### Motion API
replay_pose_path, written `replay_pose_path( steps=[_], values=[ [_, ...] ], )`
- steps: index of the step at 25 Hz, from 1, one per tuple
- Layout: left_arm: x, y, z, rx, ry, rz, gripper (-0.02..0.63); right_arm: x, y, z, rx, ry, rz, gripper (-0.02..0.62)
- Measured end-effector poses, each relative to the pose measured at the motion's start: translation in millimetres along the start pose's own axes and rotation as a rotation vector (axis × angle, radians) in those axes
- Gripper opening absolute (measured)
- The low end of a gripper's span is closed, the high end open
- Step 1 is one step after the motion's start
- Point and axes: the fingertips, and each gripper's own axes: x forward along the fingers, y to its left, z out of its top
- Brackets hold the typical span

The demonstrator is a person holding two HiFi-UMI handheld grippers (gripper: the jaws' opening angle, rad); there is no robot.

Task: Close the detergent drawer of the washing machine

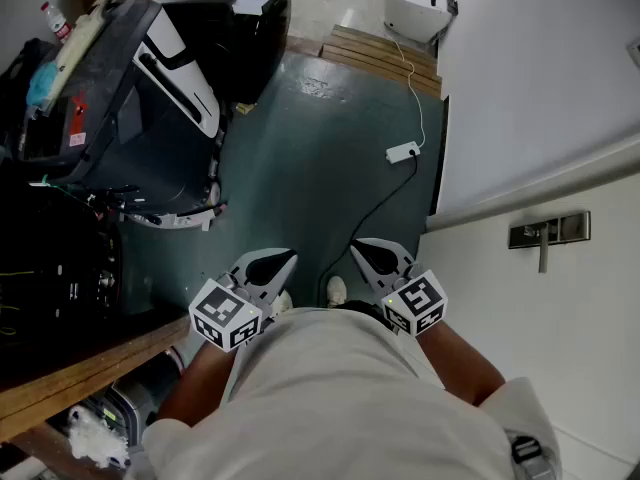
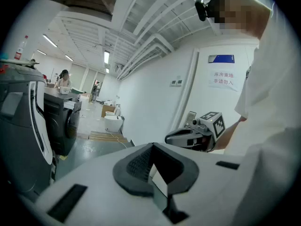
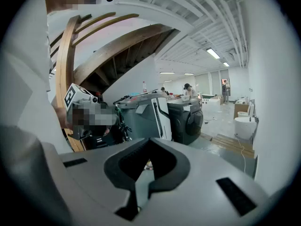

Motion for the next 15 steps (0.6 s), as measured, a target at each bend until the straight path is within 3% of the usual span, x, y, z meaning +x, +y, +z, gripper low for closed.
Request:
replay_pose_path(
  steps=[15],
  values=[
    [92, -56, 8, 0.035, 0.054, 0.009, -0.006, -62, -83, -19, 0.010, -0.032, -0.007, 0.005]
  ],
)
